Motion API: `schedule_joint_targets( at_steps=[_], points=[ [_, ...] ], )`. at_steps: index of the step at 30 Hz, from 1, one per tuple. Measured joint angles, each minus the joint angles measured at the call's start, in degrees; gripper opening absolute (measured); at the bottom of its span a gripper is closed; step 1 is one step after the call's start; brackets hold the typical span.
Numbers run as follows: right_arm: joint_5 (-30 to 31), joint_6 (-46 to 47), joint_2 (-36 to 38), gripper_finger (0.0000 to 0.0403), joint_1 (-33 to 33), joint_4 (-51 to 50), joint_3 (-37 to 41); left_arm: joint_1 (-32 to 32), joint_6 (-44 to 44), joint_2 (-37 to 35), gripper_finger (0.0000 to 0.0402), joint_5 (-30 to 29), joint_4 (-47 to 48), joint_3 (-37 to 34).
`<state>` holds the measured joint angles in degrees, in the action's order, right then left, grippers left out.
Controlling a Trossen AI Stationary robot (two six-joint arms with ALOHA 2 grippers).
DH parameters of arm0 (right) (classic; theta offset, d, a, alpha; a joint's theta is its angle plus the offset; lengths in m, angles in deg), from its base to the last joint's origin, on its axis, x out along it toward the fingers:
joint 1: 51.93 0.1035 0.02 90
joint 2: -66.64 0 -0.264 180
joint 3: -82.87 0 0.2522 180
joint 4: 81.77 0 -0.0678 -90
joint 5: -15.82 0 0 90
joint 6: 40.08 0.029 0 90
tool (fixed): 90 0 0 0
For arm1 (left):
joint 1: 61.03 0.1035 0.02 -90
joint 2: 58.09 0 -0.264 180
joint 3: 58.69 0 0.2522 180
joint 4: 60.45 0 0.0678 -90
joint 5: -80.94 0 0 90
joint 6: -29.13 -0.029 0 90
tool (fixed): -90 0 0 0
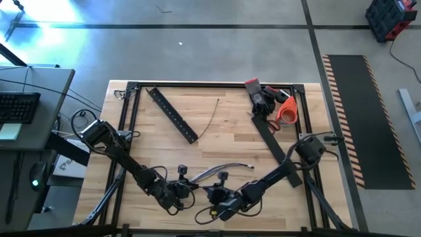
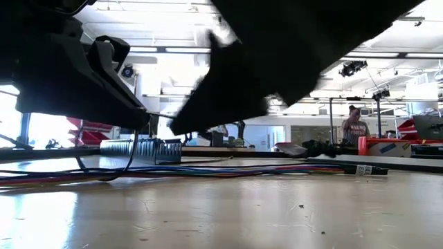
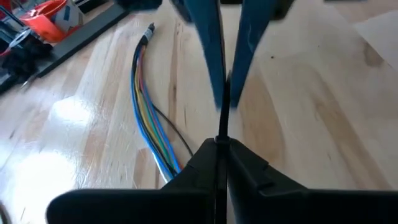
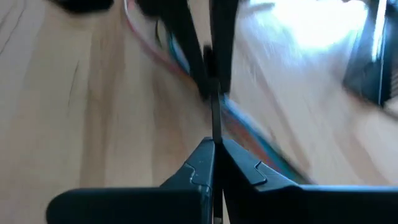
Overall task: Ziptie cables
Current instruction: Wrap the cable wires with the black zip tie
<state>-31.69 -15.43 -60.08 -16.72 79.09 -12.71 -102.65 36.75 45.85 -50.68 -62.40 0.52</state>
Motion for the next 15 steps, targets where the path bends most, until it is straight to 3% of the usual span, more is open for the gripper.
schedule_joint_targets(
  at_steps=[15],
  points=[
    [-0.99,31.79,5.52,0.0000,9.85,-35.76,-0.11,-0.23,4.01,-0.02,0.0000,0.57,0.17,-1.44]
  ],
)
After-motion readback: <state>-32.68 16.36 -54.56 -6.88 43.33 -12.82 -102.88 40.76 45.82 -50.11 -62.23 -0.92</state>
